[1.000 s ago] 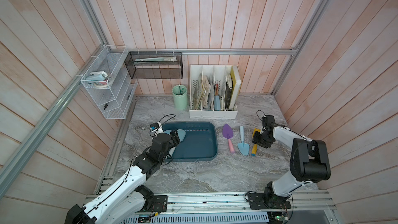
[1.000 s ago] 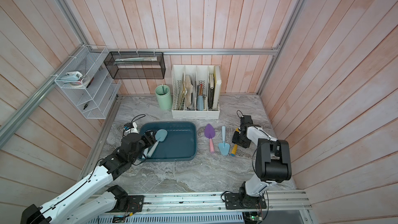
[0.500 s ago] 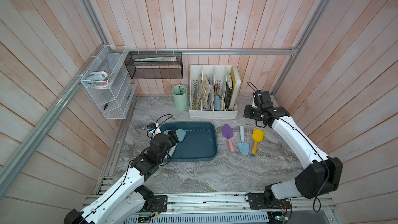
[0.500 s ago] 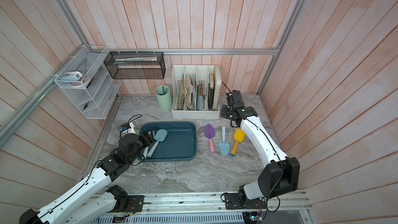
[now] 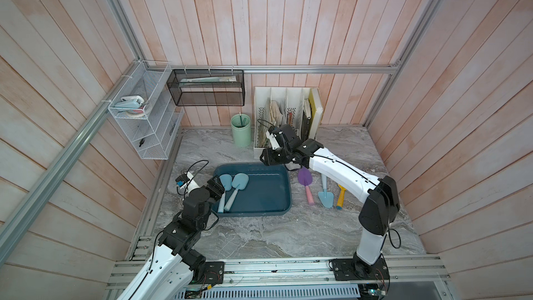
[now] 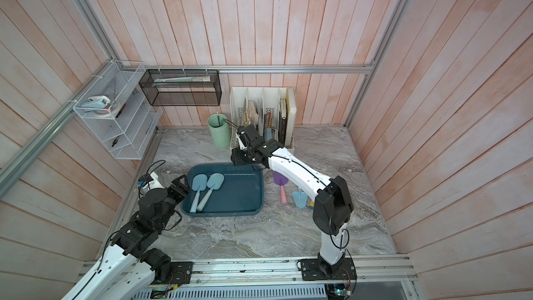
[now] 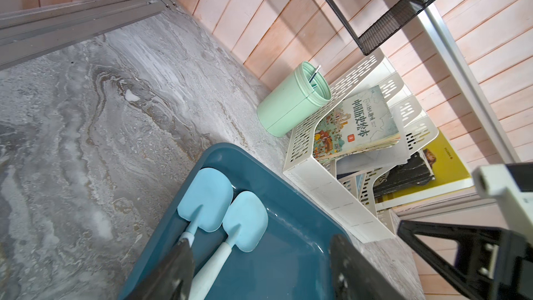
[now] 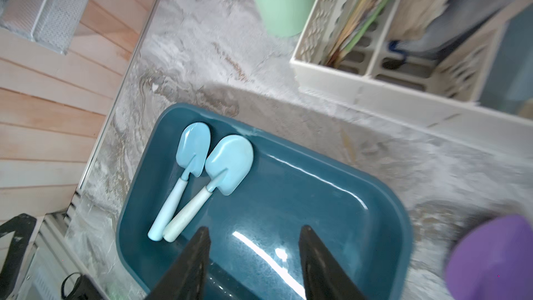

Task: Take the shovel out of the storage box
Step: Pick up the shovel from the storage box.

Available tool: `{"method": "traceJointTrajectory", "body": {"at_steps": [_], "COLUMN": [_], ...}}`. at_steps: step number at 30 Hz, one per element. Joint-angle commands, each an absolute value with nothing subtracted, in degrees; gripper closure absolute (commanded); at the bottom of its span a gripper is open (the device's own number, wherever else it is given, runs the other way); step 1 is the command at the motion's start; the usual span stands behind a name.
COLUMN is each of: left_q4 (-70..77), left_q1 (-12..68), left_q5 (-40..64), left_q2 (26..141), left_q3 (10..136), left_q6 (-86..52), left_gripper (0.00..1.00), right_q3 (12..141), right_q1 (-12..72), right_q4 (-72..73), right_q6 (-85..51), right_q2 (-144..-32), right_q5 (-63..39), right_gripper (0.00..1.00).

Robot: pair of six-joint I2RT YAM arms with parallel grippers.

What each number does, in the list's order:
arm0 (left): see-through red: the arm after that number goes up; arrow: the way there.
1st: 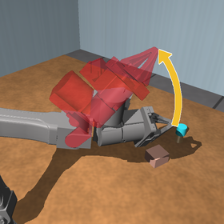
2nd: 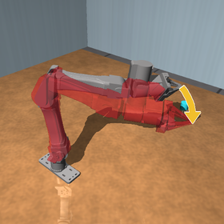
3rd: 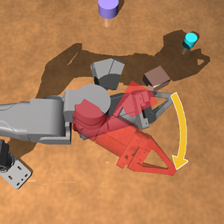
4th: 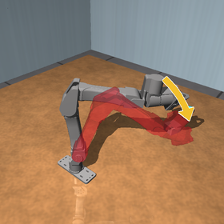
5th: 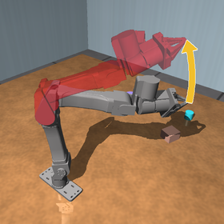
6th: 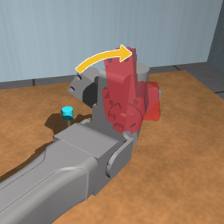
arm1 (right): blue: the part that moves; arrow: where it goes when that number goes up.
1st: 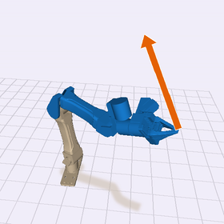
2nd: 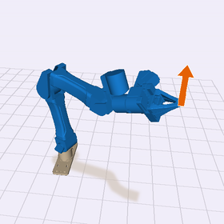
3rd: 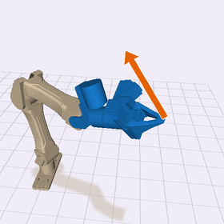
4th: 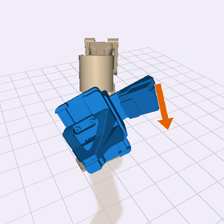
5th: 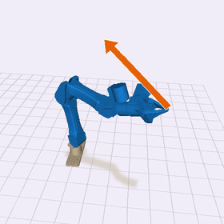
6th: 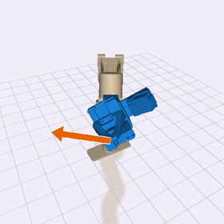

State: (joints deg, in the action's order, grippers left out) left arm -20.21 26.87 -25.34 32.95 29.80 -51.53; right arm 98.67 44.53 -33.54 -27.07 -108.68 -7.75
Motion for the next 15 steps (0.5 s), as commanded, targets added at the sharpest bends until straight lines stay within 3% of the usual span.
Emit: {"method": "traceJointTrajectory", "body": {"at_steps": [1, 7, 15], "left_q4": [-24.9, -27.6, -30.9], "left_q1": [26.5, 26.4, 26.2], "left_q5": [-28.4, -30.3, -31.6], "left_q2": [31.0, 27.1, 26.3], "left_q3": [30.5, 30.0, 31.2], "left_q6": [-53.1, -54.1, -54.6], "left_gripper": [0.21, 0.2, 0.18], "right_q3": [103.1, 116.4, 146.9], "right_q1": [47.5, 52.9, 57.1], "right_q4": [-33.5, -41.6, -62.1], "right_q6": [-28.2, -26.5, -25.4], "right_q2": [-114.0, -127.3, -146.1], "right_q5": [-13.6, -13.6, -5.6], "right_gripper": [0.47, 0.45, 0.44]}}
